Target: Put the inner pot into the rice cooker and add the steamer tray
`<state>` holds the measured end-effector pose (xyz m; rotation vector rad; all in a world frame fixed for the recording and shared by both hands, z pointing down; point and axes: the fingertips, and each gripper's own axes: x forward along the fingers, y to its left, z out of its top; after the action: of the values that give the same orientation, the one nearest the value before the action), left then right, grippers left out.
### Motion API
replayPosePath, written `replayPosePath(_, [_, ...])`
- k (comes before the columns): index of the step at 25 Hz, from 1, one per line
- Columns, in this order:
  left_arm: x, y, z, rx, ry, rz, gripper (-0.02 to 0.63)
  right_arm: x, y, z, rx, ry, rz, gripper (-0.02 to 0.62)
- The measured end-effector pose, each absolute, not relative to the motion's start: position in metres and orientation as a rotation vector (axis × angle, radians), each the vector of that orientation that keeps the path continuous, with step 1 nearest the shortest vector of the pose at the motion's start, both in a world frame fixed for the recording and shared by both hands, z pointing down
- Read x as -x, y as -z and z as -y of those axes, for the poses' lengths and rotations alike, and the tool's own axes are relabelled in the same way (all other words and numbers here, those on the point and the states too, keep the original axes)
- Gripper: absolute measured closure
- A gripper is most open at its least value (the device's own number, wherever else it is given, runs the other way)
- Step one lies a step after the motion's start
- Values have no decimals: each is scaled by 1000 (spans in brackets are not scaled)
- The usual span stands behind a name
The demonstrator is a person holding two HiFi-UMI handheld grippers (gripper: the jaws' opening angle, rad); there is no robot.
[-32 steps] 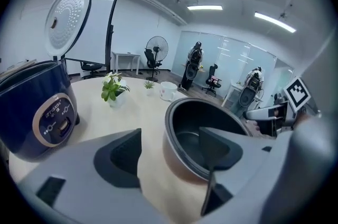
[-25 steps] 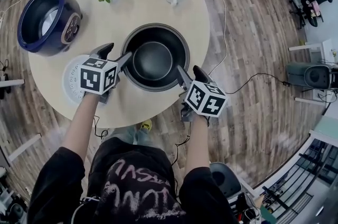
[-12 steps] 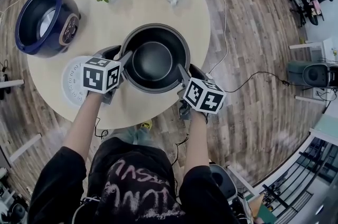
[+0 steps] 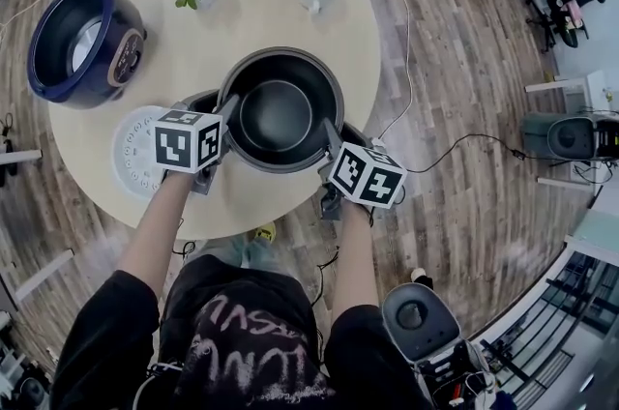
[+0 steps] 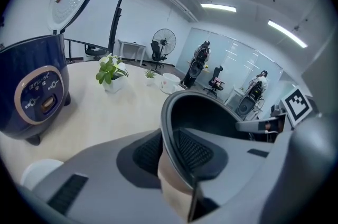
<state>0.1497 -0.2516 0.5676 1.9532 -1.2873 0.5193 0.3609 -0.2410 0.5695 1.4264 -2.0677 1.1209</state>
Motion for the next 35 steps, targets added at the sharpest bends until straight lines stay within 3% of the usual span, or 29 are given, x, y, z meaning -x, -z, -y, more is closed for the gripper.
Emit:
replayPosePath(14, [-151,-550,231,-1957,-376,1313,523,-365,-552,220,-1503,-1092,2099,510])
replayPosePath(35, [-145,-453,147,-2034,-189,1583,531,-361,-471,161,-1477,-915,2369,512])
